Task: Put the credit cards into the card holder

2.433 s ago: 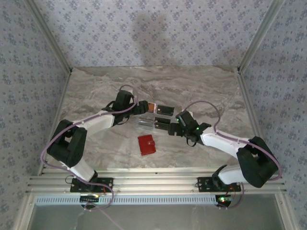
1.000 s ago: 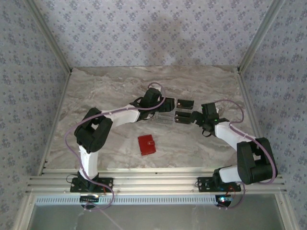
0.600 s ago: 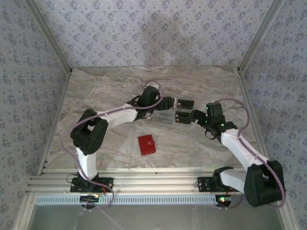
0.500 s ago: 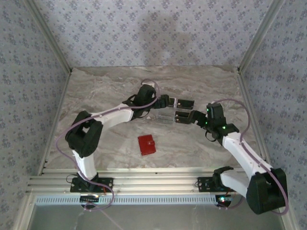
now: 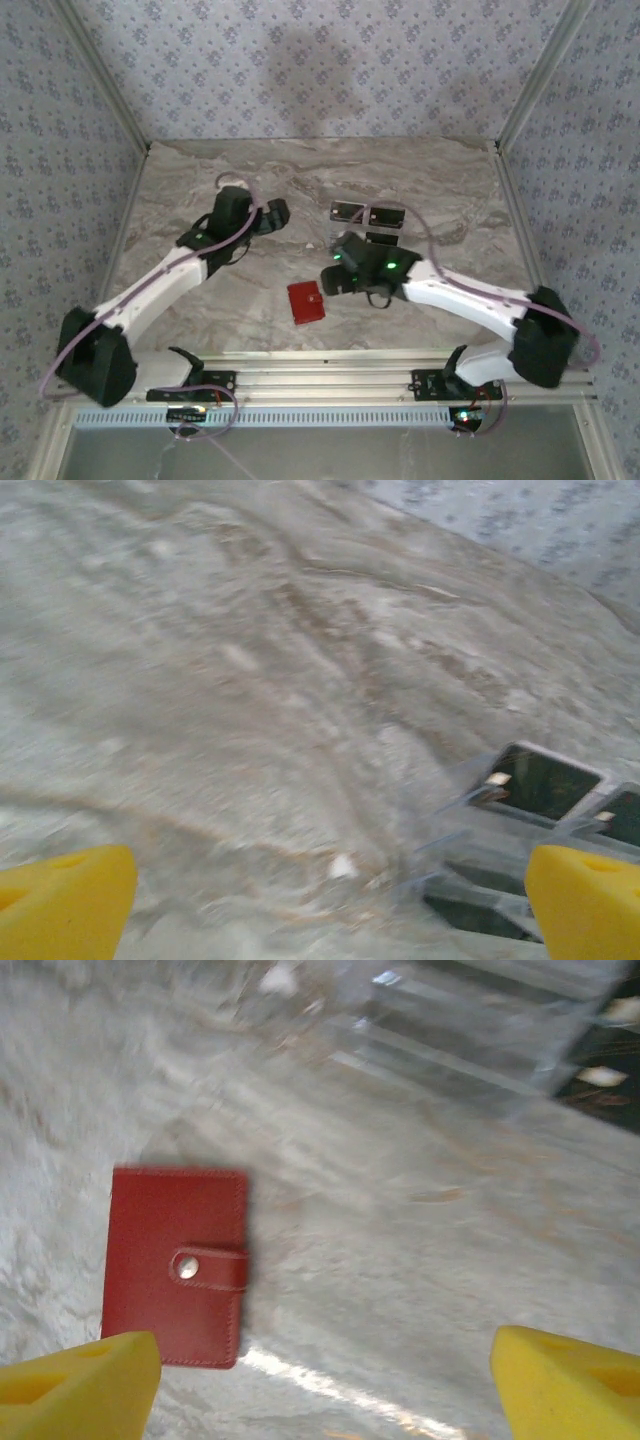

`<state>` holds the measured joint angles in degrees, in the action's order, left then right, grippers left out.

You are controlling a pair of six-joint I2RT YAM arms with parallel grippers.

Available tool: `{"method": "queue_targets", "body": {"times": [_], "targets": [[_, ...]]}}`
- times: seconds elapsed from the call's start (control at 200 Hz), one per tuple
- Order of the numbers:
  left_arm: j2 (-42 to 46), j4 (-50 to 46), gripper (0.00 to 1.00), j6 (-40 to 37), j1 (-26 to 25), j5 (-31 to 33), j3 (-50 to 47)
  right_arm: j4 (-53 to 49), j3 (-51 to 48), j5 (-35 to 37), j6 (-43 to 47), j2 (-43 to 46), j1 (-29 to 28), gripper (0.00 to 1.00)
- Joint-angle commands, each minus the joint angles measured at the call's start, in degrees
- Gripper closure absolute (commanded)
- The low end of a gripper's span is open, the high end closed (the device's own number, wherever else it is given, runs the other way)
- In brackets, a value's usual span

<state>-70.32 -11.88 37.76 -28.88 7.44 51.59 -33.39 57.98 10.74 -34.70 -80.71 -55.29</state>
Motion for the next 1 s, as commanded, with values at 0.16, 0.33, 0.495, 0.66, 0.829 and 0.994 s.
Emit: {"method": "queue_targets", "body": {"times": [0.16, 0.33, 0.495, 0.66, 0.829, 0.994], "targets": [[16.40, -12.20, 0.00, 4.62, 7.12, -0.15, -14.21, -13.86, 17.88, 10.14, -2.07, -22.62, -10.52, 0.22], [20.15, -13.82, 0.00, 4.03, 9.78, -1.60, -17.51, -14.15, 21.50, 9.74, -1.86, -27.95, -10.70, 0.26], [20.05, -13.29, 0.00, 3.63, 10.51, -2.45, -18.59, -11.48, 20.85, 6.96, -1.79, -28.67, -9.02, 0.31], [19.66, -12.56, 0.00, 3.08, 11.00, -2.80, -18.78, -10.00, 21.03, 5.89, -1.86, -29.33, -8.83, 0.35], [19.00, -12.03, 0.00, 3.24, 11.17, -3.57, -18.81, -9.22, 21.30, 4.69, -1.81, -30.16, -8.92, 0.37], [19.00, -11.85, 0.00, 3.39, 11.18, -3.75, -18.99, -8.39, 21.40, 4.20, 0.15, -31.03, -8.50, 0.37]]}}
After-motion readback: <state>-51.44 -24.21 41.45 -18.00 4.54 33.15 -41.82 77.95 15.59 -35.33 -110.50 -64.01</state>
